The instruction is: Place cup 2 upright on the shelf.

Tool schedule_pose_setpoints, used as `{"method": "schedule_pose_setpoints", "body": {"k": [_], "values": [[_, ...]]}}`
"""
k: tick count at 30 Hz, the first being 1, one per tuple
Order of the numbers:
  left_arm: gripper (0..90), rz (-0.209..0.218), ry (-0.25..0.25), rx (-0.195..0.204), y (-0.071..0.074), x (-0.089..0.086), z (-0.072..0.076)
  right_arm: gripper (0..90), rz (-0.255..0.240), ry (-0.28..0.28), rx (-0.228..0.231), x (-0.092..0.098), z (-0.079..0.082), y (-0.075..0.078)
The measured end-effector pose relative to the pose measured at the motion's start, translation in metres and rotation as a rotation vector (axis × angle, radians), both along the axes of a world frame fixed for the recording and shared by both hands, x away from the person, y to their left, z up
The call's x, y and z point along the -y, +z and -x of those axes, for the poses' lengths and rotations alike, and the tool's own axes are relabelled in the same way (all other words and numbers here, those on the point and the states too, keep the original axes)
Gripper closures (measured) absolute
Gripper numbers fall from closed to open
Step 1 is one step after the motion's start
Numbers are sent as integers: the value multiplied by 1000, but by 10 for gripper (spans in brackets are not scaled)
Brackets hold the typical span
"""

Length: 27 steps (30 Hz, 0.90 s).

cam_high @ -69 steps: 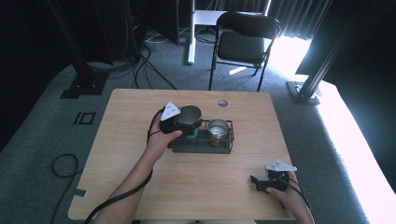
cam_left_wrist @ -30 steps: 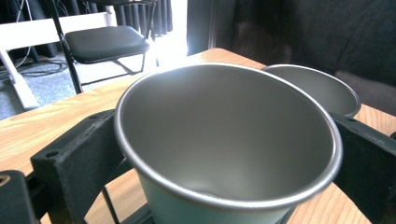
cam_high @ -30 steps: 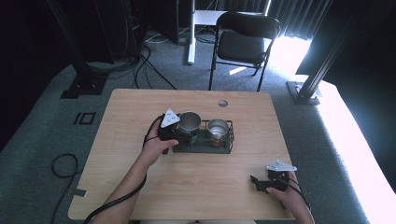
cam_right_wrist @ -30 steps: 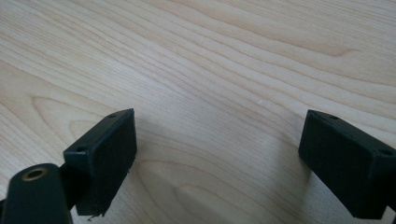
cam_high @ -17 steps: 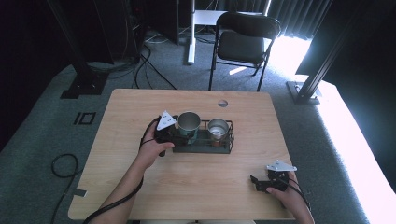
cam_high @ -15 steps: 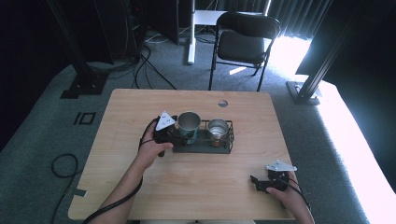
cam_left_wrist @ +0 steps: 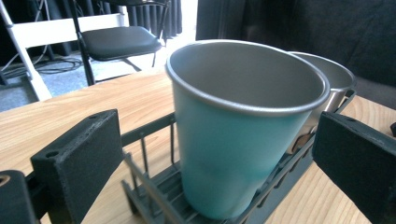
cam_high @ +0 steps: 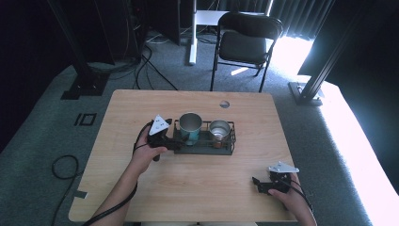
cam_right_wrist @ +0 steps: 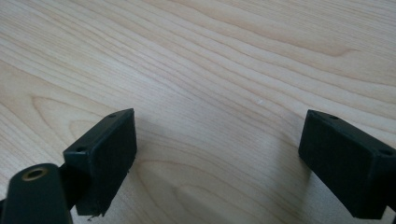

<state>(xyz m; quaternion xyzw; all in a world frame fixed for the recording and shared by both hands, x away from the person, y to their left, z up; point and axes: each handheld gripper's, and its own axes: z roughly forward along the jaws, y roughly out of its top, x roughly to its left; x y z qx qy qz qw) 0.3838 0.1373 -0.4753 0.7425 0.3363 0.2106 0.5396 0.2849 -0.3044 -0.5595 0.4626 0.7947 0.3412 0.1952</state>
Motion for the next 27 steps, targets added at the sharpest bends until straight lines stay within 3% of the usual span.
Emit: {"method": "schedule_pose_setpoints", "body": {"k": [15,27], "values": [[27,-11,63,-3,-7,-35,15,109,0,0,0,0,0,0],[27,-31,121,-55,-27,-61,28,109,0,0,0,0,0,0]]}}
